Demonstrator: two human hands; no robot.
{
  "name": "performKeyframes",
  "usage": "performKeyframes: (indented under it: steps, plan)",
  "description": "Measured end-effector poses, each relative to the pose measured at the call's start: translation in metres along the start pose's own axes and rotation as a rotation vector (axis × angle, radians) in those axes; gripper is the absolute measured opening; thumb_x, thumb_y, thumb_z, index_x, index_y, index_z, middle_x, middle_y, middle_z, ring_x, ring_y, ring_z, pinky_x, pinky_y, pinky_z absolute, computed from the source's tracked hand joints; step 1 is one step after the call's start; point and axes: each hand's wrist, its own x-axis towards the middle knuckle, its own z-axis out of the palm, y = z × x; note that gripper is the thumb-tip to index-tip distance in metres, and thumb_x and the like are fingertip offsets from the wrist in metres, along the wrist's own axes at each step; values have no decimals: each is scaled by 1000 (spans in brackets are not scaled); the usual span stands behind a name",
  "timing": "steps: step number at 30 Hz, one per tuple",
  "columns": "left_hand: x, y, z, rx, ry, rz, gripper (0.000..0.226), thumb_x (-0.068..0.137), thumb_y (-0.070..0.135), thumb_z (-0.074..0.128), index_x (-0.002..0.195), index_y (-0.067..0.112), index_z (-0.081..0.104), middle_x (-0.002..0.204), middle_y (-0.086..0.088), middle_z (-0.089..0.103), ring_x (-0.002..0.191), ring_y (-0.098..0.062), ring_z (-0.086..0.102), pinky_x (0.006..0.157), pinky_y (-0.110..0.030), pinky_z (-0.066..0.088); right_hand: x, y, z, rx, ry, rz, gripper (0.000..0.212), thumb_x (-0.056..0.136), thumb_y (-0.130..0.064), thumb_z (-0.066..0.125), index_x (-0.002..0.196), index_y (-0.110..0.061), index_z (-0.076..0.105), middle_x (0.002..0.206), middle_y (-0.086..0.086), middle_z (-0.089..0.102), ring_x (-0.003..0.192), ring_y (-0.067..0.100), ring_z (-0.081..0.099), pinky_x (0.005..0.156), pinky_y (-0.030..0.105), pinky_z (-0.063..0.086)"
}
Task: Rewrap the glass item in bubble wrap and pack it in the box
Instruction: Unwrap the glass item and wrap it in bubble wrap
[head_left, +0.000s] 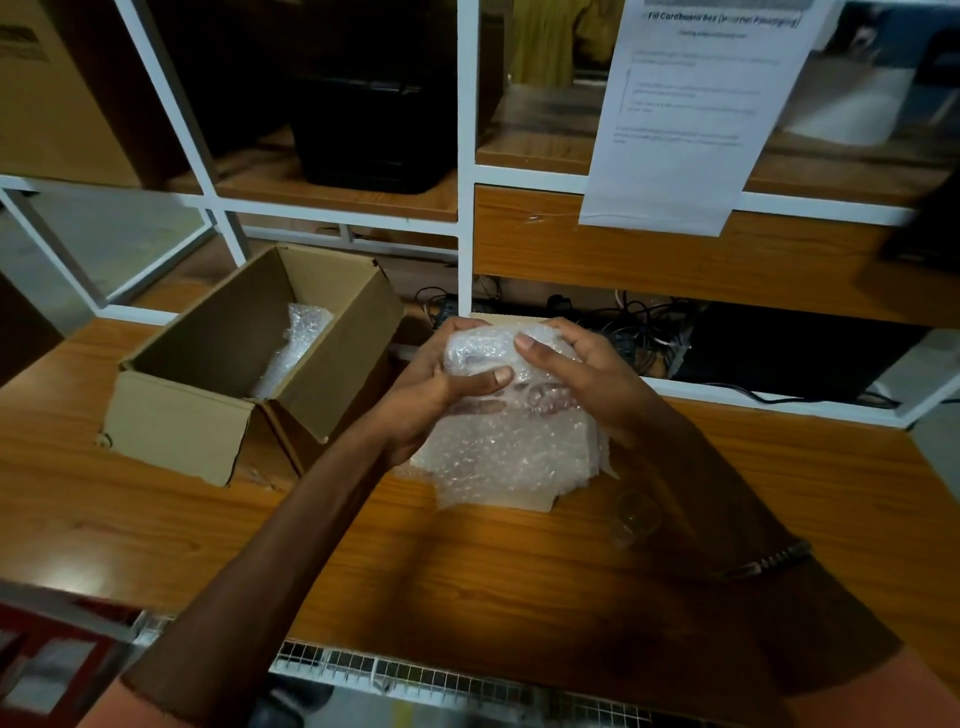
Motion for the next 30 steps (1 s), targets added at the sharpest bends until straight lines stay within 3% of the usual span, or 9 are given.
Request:
performKeyframes:
  steps: [4,7,9,12,15,18,23,26,30]
  plan:
    - [-5,7,0,-162,-64,-54,51,98,28,72,144,17,55,137,-16,69,122,-36,70,103,-53,59,-2,-1,-5,112,-2,-100,32,95,-31,78,125,-22,70,125,8,75,113,33,75,97,59,59]
    - [-8,12,2,-294,-94,-120,52,105,47,52,142,11,61,133,-18,72,121,-36,70,100,-47,60,-4,1,-9,145,-34,-141,36,92,-11,79,126,-18,70,126,10,74,112,37,74,95,60,61]
    - [-7,11,0,-301,-98,-136,48,107,41,52,141,9,61,134,-18,71,119,-35,71,97,-44,62,-5,2,-9,119,-59,-162,41,89,-5,80,126,-20,71,127,6,74,113,33,74,93,54,62]
    - [-3,4,-6,-270,-65,-71,44,103,23,63,143,6,57,135,-17,70,120,-34,71,97,-42,62,-8,3,-12,140,-91,-170,48,84,-9,82,128,-24,72,134,2,71,118,30,72,95,51,61]
    - [-2,1,-11,-251,-39,-1,39,95,13,72,133,11,64,124,-10,75,115,-32,73,90,-41,63,-8,2,-13,176,-138,-79,58,86,-35,83,140,-37,64,149,7,59,128,35,67,100,62,56]
    - [-5,0,-9,-160,-29,45,40,87,8,80,124,19,68,126,-7,70,113,-31,73,85,-42,64,-8,-4,-8,146,-120,67,56,91,-54,71,141,-32,60,133,4,73,117,29,74,94,59,61]
    - [-7,-3,-7,-69,-5,11,60,72,11,91,127,23,69,138,-11,65,122,-39,69,98,-56,61,-9,-5,2,63,-74,66,34,100,-37,70,128,-18,64,114,8,79,100,24,80,75,41,67]
    - [-8,-2,-10,-131,-7,-53,61,82,16,88,138,24,63,145,-16,62,126,-36,69,103,-55,59,-10,1,3,88,-36,-13,32,100,-30,71,128,-16,65,119,12,76,106,28,78,84,46,66]
    - [-12,3,-7,-229,-85,-162,54,105,51,57,148,17,57,144,-18,66,131,-39,66,105,-52,57,-13,4,6,-25,14,-179,29,98,-24,74,126,-21,67,117,1,76,106,19,77,81,37,65]
